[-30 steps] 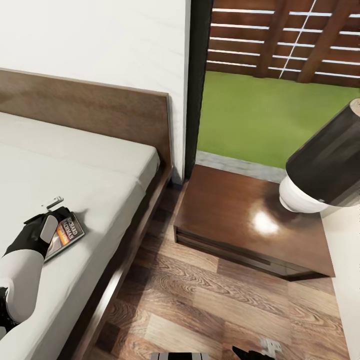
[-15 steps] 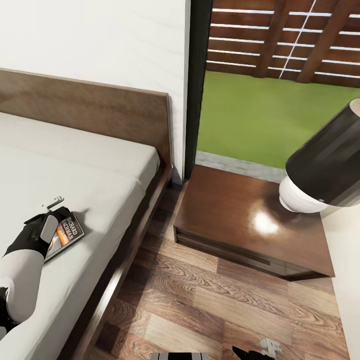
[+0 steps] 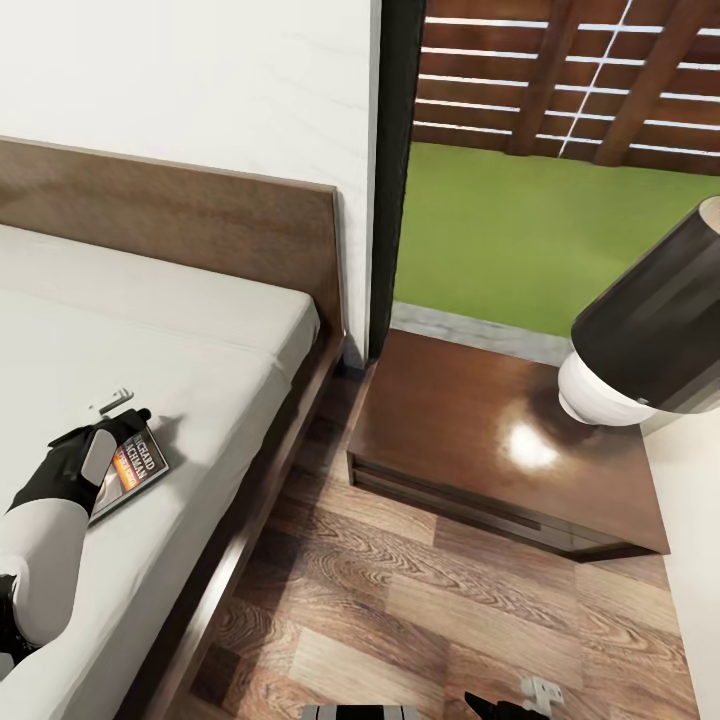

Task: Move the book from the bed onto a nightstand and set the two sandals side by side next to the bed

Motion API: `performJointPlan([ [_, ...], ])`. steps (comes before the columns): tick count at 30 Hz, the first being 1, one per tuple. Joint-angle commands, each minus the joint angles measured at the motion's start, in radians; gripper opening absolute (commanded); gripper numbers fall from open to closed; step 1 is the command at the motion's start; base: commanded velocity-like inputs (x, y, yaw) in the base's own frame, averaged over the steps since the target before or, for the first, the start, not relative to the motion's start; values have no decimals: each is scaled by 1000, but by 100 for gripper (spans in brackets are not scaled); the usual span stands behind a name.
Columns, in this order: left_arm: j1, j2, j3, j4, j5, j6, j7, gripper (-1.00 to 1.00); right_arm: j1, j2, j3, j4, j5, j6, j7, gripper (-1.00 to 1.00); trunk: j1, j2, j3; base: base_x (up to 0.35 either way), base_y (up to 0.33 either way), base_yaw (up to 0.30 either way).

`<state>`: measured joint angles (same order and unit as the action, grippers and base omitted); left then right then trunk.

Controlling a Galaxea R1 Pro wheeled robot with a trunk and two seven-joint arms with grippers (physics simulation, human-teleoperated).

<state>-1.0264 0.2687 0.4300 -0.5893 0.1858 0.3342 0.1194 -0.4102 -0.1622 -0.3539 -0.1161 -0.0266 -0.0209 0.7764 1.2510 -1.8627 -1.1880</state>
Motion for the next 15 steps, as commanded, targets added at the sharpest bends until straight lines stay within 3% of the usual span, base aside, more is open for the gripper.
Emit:
performJointPlan([
  [1, 0, 0, 1, 54, 25, 5, 2, 100, -1, 0, 1, 1, -3, -2, 3, 100, 0, 0, -1, 0, 0, 0],
  [15, 0, 0, 1, 54, 24, 3, 2, 100, 0, 0, 1, 1, -3, -2, 3, 100, 0, 0, -1, 0, -31, 0],
])
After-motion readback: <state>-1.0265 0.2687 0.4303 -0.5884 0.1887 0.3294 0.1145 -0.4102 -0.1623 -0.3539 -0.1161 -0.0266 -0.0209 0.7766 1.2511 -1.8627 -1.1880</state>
